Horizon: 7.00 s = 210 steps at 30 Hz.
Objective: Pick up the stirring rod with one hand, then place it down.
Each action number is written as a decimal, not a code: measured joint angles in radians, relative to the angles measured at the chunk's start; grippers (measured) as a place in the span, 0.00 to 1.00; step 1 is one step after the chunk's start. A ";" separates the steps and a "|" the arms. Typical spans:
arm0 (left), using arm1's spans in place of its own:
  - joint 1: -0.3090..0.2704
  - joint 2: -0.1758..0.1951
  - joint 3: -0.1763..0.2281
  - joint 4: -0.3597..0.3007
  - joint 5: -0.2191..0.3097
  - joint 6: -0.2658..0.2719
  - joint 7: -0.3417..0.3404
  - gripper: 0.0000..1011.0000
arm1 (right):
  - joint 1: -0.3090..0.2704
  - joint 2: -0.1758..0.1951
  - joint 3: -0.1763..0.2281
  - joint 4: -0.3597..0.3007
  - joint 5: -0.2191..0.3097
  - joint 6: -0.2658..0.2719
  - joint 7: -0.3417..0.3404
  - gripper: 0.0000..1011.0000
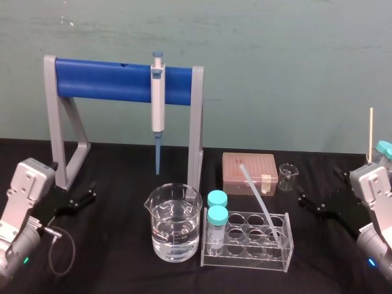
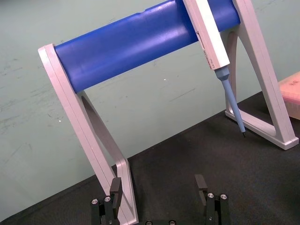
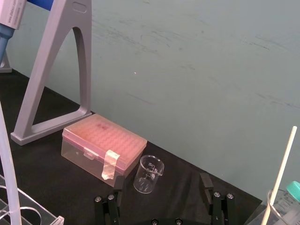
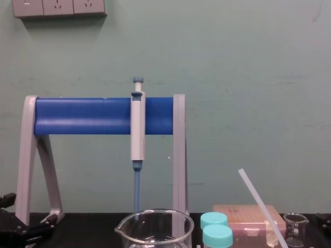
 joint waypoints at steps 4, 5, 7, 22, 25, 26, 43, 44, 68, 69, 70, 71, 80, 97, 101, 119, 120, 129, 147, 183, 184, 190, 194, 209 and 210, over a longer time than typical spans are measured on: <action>0.000 0.000 0.000 0.000 0.000 0.000 0.000 0.99 | 0.000 0.000 0.000 0.000 0.000 0.000 0.000 0.99; 0.000 0.000 0.000 0.000 0.000 0.000 0.000 0.99 | 0.000 0.000 0.000 0.000 0.000 0.000 0.000 0.99; 0.000 0.000 0.000 0.000 0.000 0.000 0.000 0.99 | 0.000 0.000 0.000 0.000 0.000 0.000 0.000 0.99; 0.000 0.000 0.000 0.000 0.000 0.000 0.000 0.99 | -0.033 -0.008 0.046 -0.045 -0.004 -0.053 0.027 0.99; 0.000 0.000 0.000 0.000 0.000 0.000 0.000 0.99 | -0.043 -0.011 0.058 -0.063 -0.007 -0.069 0.029 0.99; 0.000 0.000 0.000 0.000 0.000 0.000 0.000 0.99 | -0.048 -0.011 0.062 -0.073 -0.008 -0.074 0.033 0.99; 0.000 0.000 0.000 0.000 0.000 0.000 0.000 0.99 | -0.071 -0.007 0.023 -0.149 -0.082 -0.148 0.149 0.99; 0.000 0.000 0.000 0.000 0.000 0.000 0.000 0.99 | -0.071 -0.007 0.023 -0.149 -0.082 -0.148 0.149 0.99; 0.000 0.000 0.000 0.000 0.000 0.000 0.000 0.99 | -0.013 -0.085 0.035 -0.085 0.011 -0.082 0.332 0.99; 0.000 0.000 0.000 0.000 0.000 0.000 0.000 0.99 | -0.007 -0.091 0.037 -0.076 0.018 -0.072 0.342 0.99; 0.000 0.000 0.000 0.000 0.000 0.000 0.000 0.99 | -0.003 -0.094 0.038 -0.071 0.021 -0.068 0.347 0.99; 0.000 0.000 0.000 0.000 0.000 0.000 0.000 0.99 | 0.004 -0.100 0.040 -0.061 0.023 -0.061 0.353 0.99; 0.000 0.000 0.000 0.000 0.000 0.000 0.000 0.99 | 0.037 -0.128 0.050 -0.013 0.025 -0.039 0.391 0.99; 0.000 0.000 0.000 0.000 0.000 0.000 0.000 0.99 | 0.065 -0.158 0.067 0.040 0.023 -0.018 0.451 0.99; 0.000 0.000 0.000 0.000 0.000 0.000 0.000 0.99 | 0.065 -0.158 0.066 0.039 0.023 -0.018 0.450 0.99; 0.000 0.000 0.000 0.000 0.000 0.000 0.000 0.99 | 0.064 -0.156 0.064 0.037 0.022 -0.019 0.449 0.83; 0.000 0.000 0.000 0.000 0.000 0.000 0.000 0.99 | 0.064 -0.156 0.064 0.037 0.022 -0.019 0.449 0.78; 0.000 0.000 0.000 0.000 0.000 0.000 0.000 0.99 | 0.064 -0.156 0.064 0.036 0.022 -0.019 0.448 0.53; 0.000 0.000 0.000 0.000 0.000 0.000 0.000 0.99 | 0.064 -0.156 0.064 0.036 0.023 -0.020 0.447 0.07; 0.000 0.000 0.000 0.000 0.000 0.000 0.000 0.99 | 0.025 -0.204 0.148 -0.004 0.031 -0.145 0.444 0.07; 0.000 0.000 0.000 0.000 0.000 0.000 0.000 0.99 | 0.024 -0.207 0.153 -0.007 0.032 -0.151 0.444 0.07; 0.000 0.000 0.000 0.000 0.000 0.000 0.000 0.99 | 0.023 -0.228 0.187 -0.027 0.035 -0.199 0.437 0.07; 0.000 0.000 0.000 0.000 0.000 0.000 0.000 0.99 | 0.021 -0.237 0.205 -0.038 0.022 -0.226 0.426 0.07; 0.000 0.000 0.000 0.000 0.000 0.000 0.000 0.99 | -0.015 -0.286 0.270 -0.036 -0.044 -0.314 0.367 0.07; 0.000 0.000 0.000 0.000 0.000 0.000 0.000 0.99 | -0.018 -0.288 0.273 -0.036 -0.047 -0.315 0.363 0.07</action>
